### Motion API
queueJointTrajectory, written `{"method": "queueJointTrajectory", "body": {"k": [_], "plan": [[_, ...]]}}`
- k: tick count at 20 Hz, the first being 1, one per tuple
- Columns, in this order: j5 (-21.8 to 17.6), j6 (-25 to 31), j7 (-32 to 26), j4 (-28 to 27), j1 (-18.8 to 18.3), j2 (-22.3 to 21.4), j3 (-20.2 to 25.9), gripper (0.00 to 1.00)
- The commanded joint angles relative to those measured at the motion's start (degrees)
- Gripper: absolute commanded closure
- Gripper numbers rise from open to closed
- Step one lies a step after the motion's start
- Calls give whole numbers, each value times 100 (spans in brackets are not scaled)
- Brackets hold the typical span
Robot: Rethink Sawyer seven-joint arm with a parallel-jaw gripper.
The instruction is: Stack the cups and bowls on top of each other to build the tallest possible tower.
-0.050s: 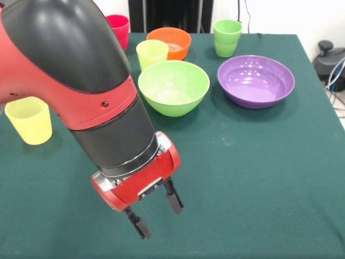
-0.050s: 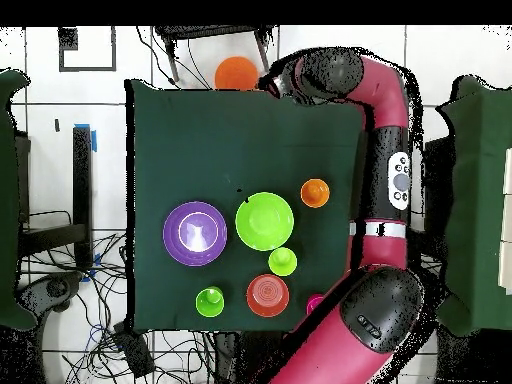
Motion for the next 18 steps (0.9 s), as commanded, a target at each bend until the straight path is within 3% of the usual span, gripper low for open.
{"method": "queueJointTrajectory", "body": {"k": [1,18], "plan": [[92,-249,957,329,285,-240,-978,0],[676,-573,769,313,408,-296,-1481,0]]}}
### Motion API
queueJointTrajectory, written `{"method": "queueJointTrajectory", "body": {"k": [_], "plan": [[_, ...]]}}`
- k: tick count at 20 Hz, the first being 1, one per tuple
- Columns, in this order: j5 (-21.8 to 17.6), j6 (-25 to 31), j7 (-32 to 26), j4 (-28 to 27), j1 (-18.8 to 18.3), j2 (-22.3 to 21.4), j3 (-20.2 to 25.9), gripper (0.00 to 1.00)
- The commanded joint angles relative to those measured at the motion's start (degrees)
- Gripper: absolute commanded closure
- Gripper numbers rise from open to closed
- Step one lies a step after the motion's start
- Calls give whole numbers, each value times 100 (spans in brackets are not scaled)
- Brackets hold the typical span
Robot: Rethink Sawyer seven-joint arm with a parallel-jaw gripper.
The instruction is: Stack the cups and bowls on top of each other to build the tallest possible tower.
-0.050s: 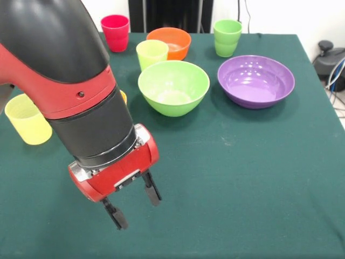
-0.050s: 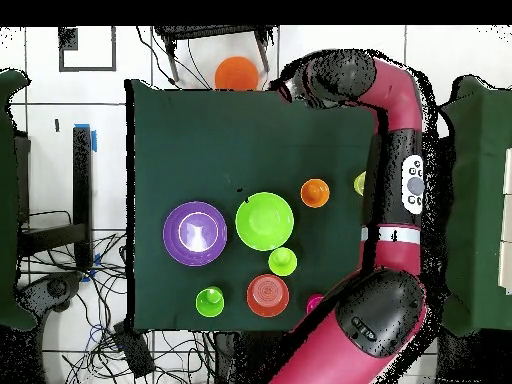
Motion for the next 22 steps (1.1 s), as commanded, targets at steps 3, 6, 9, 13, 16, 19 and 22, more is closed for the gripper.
{"method": "queueJointTrajectory", "body": {"k": [3,6,9,13,16,19,22], "plan": [[128,-410,727,213,388,-12,-734,0],[217,-430,700,178,432,-12,-814,0],[297,-460,671,152,470,-17,-902,0],[363,-459,648,100,510,-17,-966,0],[425,-476,620,65,543,-16,-1031,0],[474,-462,628,111,557,-66,-1144,0],[484,-379,629,253,549,-178,-1295,0]]}}
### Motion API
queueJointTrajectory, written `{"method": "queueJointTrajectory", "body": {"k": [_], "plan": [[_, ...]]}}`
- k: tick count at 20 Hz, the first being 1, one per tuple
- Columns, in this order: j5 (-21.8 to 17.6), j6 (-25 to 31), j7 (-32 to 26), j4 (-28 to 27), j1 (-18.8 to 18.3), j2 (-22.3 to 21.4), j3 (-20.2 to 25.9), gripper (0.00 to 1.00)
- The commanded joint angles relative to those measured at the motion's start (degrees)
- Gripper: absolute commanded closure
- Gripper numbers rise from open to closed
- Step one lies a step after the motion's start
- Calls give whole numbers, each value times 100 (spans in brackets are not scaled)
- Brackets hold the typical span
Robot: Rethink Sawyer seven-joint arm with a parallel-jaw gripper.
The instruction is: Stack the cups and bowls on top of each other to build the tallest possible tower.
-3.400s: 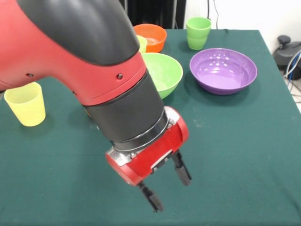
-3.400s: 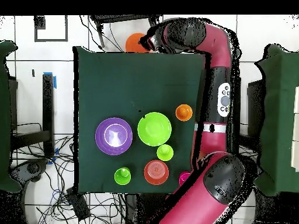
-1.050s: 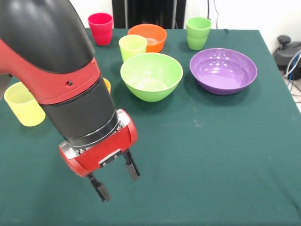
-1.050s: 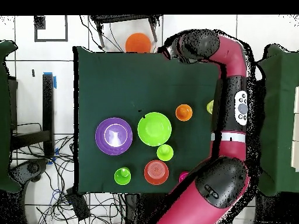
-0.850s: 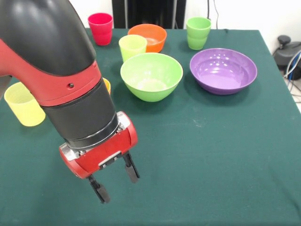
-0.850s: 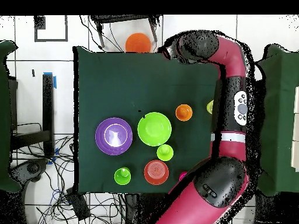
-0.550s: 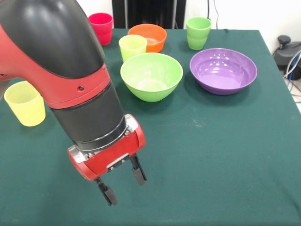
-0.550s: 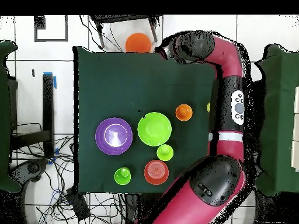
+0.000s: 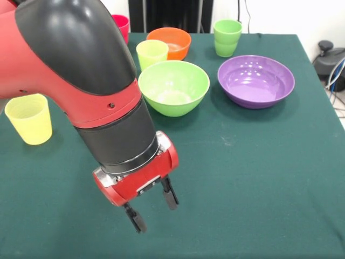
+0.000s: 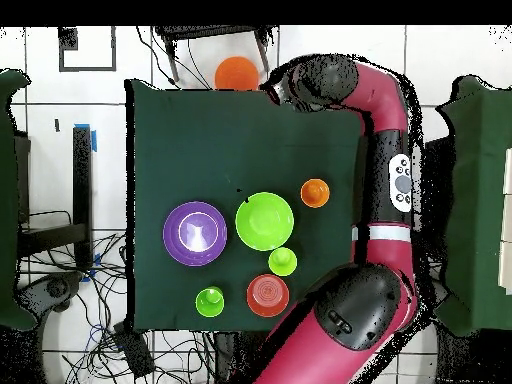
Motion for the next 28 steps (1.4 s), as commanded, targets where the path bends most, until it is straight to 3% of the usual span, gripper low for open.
{"method": "queueJointTrajectory", "body": {"k": [1,13,19,28], "plan": [[-5,-109,677,393,180,-276,-770,0],[107,-455,1479,1854,107,-1485,-1580,0],[173,-1003,1798,2307,149,-1533,-1850,0],[357,-1168,1903,2601,202,-1495,-2135,0]]}}
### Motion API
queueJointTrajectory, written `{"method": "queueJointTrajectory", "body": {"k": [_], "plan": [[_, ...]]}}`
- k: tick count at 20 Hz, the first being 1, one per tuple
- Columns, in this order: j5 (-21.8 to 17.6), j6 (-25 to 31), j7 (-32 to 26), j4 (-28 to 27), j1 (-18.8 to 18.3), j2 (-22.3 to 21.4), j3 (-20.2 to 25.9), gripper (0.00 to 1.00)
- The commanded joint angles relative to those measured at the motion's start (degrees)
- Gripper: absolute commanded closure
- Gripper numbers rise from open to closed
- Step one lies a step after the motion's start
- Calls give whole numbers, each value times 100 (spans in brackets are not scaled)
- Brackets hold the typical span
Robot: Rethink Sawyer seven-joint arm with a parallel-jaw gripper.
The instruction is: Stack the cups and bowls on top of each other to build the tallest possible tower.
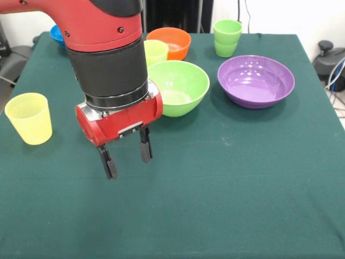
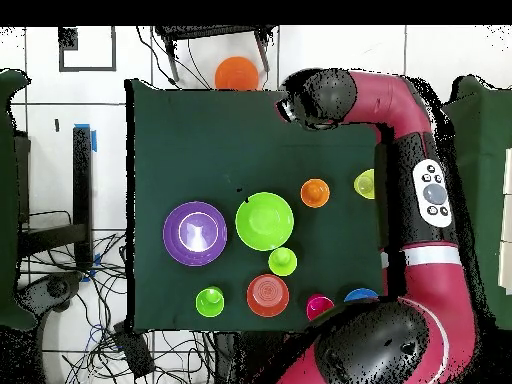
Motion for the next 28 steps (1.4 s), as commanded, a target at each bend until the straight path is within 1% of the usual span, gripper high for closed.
{"method": "queueJointTrajectory", "body": {"k": [1,4,8,12,16,18,19,22,26,28], "plan": [[37,-298,1093,775,205,72,-692,0],[33,-349,1058,720,236,176,-748,0],[-9,-185,1117,612,361,303,-946,0],[-101,-162,1181,465,492,390,-1164,0],[-107,-149,1243,229,629,653,-1350,0],[-131,-232,1366,148,697,742,-1454,0],[-153,-131,1490,53,784,784,-1573,0],[-126,-1,1547,-81,903,860,-1769,0],[-106,-196,1674,-133,984,966,-1972,0],[-97,-251,1715,-248,1032,1101,-2031,0]]}}
